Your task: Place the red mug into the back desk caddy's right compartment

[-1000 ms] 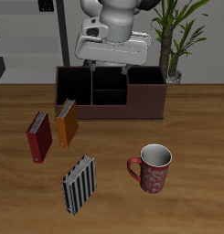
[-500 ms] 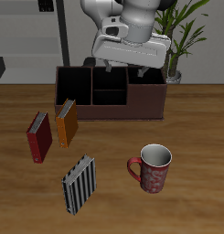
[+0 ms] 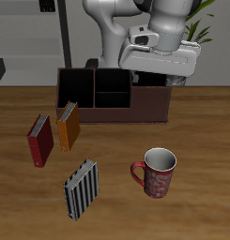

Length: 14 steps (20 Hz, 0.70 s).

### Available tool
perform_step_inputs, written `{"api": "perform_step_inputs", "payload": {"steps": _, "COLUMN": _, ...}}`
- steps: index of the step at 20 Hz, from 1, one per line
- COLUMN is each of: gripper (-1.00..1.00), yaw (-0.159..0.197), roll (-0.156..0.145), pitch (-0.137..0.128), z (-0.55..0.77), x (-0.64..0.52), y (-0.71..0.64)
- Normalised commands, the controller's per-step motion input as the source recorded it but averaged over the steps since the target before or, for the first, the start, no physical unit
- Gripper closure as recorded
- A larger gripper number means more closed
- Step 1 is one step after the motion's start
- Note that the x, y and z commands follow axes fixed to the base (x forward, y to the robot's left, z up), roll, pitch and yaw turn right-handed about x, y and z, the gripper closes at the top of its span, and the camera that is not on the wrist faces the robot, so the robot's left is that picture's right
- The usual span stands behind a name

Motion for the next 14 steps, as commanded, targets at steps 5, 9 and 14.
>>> {"api": "perform_step_inputs", "payload": {"steps": 5, "gripper": -1.00, "yaw": 0.040, "roll": 0.047, "pitch": -0.017, "z": -0.10, "x": 0.31, "y": 0.31}}
{"api": "perform_step_inputs", "payload": {"steps": 9, "gripper": -1.00, "yaw": -0.043, "roll": 0.004, "pitch": 0.000, "z": -0.04, "x": 0.43, "y": 0.07}}
{"api": "perform_step_inputs", "payload": {"steps": 14, "gripper": -1.00, "yaw": -0.011, "roll": 0.018, "pitch": -0.032, "z": -0.07, "x": 0.26, "y": 0.04}}
